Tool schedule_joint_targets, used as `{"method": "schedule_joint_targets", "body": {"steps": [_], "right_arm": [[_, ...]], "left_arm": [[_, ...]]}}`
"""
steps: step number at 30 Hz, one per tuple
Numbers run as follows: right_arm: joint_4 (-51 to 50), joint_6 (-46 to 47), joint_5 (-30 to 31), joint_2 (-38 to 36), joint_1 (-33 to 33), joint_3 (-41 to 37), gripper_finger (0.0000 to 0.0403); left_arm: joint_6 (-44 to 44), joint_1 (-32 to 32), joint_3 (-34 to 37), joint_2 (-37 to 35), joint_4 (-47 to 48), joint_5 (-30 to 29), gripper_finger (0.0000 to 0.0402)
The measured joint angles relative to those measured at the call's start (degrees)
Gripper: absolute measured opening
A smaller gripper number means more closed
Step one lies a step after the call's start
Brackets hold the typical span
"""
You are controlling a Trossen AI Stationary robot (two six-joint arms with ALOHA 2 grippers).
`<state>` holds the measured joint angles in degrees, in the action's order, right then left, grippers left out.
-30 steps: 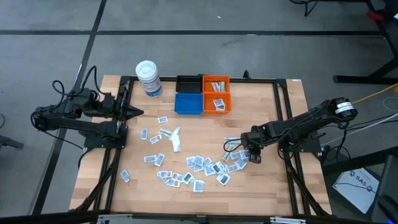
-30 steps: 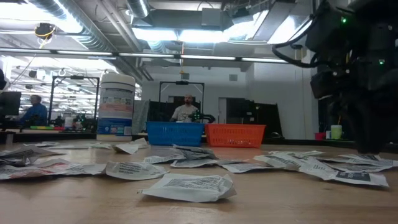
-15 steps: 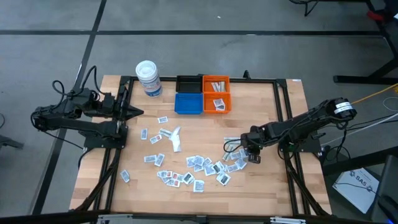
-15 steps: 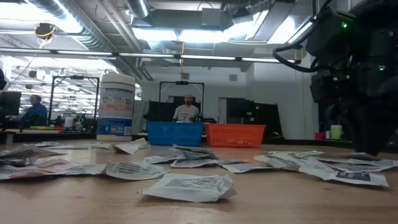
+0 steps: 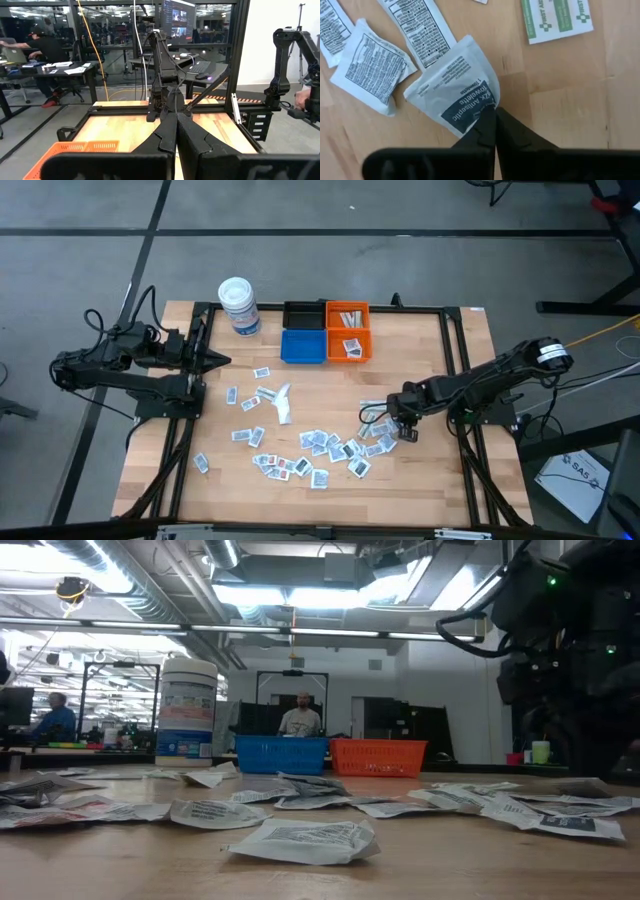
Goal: Pick & Place First Aid Supplies
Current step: Put the towelette pack into the bottom orange bin
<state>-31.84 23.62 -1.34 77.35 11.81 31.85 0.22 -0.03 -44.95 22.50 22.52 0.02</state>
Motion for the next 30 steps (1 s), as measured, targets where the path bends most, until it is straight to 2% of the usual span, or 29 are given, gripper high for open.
{"method": "schedule_joint_targets", "body": {"steps": [17, 30], "right_arm": [[-5.6, -1.6, -0.4, -2.5, -3.6, 11.4, 0.0001], [-5.8, -2.0, 0.3, -2.5, -11.0, 21.3, 0.0]], "left_arm": [[0.0, 0.0, 0.0, 0.0, 0.0, 0.0, 0.0004], [0.0, 0.0, 0.0, 0.0, 0.0, 0.0, 0.0004]]}}
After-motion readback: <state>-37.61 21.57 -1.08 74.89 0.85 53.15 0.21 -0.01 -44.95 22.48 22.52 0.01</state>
